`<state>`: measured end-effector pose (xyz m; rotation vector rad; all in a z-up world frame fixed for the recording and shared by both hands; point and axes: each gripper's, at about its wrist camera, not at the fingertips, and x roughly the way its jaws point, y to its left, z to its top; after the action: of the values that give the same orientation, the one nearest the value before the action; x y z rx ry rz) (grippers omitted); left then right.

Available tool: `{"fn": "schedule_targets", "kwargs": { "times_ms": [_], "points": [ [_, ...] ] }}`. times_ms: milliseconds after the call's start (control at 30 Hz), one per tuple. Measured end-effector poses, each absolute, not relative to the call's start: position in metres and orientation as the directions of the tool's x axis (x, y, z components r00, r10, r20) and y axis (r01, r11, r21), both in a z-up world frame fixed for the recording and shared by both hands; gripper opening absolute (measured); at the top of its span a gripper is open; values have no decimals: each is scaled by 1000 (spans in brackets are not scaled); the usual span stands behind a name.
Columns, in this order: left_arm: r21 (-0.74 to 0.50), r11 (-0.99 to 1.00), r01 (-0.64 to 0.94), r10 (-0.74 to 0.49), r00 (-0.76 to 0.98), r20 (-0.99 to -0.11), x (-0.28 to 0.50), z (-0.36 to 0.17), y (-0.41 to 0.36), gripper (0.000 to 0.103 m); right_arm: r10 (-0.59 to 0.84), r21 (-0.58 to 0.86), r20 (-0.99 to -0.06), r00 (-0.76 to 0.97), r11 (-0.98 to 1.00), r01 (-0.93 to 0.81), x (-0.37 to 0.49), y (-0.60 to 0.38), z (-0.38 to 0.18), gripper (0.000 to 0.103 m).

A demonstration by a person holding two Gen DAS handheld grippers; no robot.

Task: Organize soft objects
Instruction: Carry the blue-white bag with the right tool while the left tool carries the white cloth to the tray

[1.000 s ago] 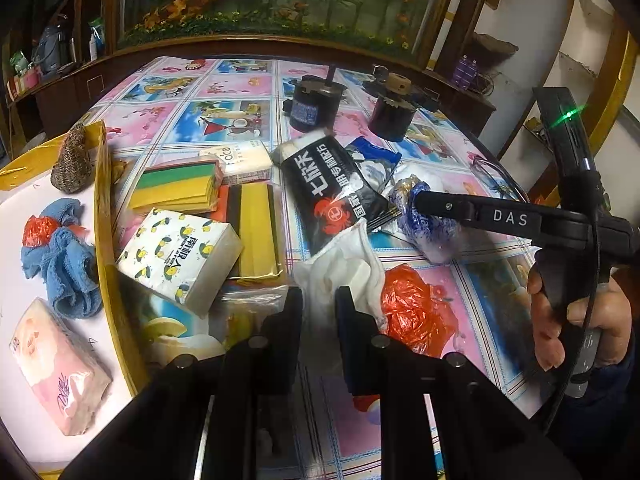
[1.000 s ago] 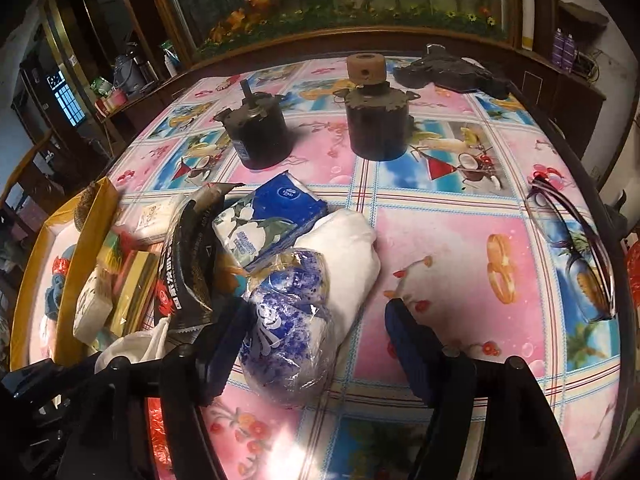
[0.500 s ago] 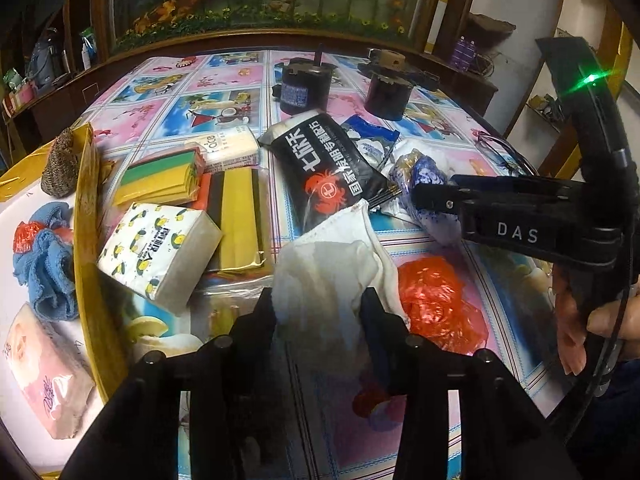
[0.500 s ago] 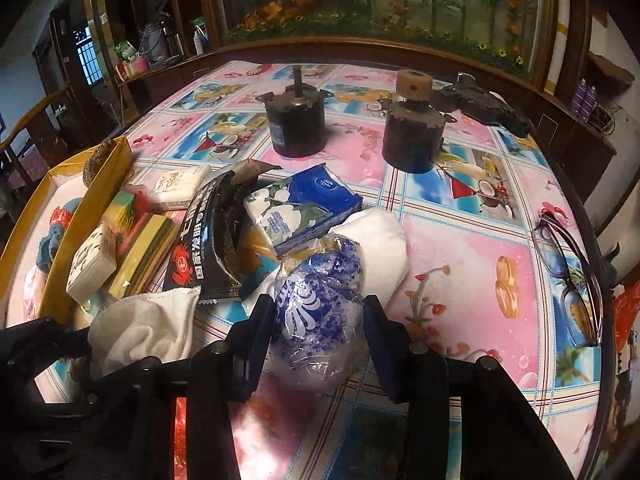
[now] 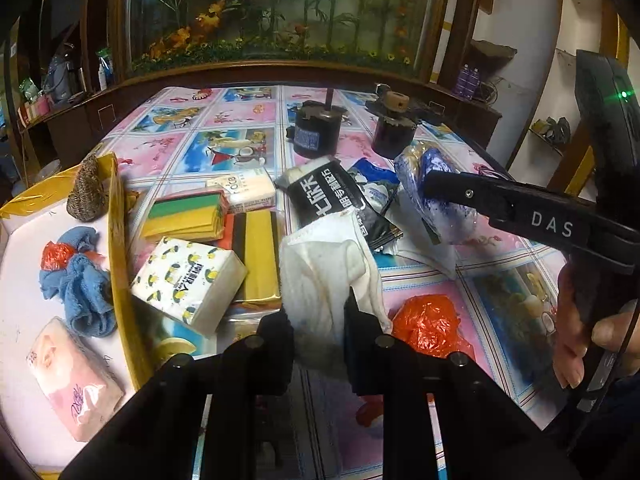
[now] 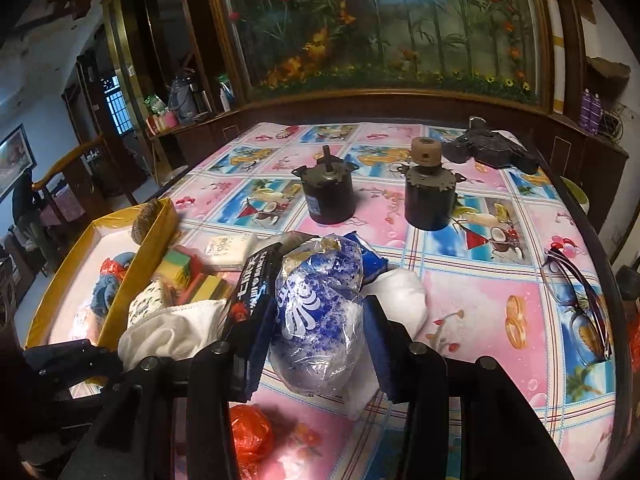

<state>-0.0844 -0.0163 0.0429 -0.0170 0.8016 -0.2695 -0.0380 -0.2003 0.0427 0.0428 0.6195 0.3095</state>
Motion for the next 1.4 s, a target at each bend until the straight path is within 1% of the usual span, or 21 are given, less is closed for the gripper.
{"fn": "schedule_targets", "kwargs": {
  "times_ms": [167,400,767,1400],
  "points": [
    [-73,977,198,-193,695,-693,-86,46,-13,19,348,145,-570,745,934,-325,-41,-188,38,49],
    [18,987,160,-110,748,-655,-91,51,-14,19,382,110,-552,741,914,-390,-51,-170,37,49],
    [136,985,103,0,797,-605,-99,57,-14,19,400,109,-530,747,906,-408,-55,-168,38,49],
    [162,984,79,31,813,-582,-106,62,-13,19,414,126,-515,750,902,-412,-57,-166,38,49]
  ]
}}
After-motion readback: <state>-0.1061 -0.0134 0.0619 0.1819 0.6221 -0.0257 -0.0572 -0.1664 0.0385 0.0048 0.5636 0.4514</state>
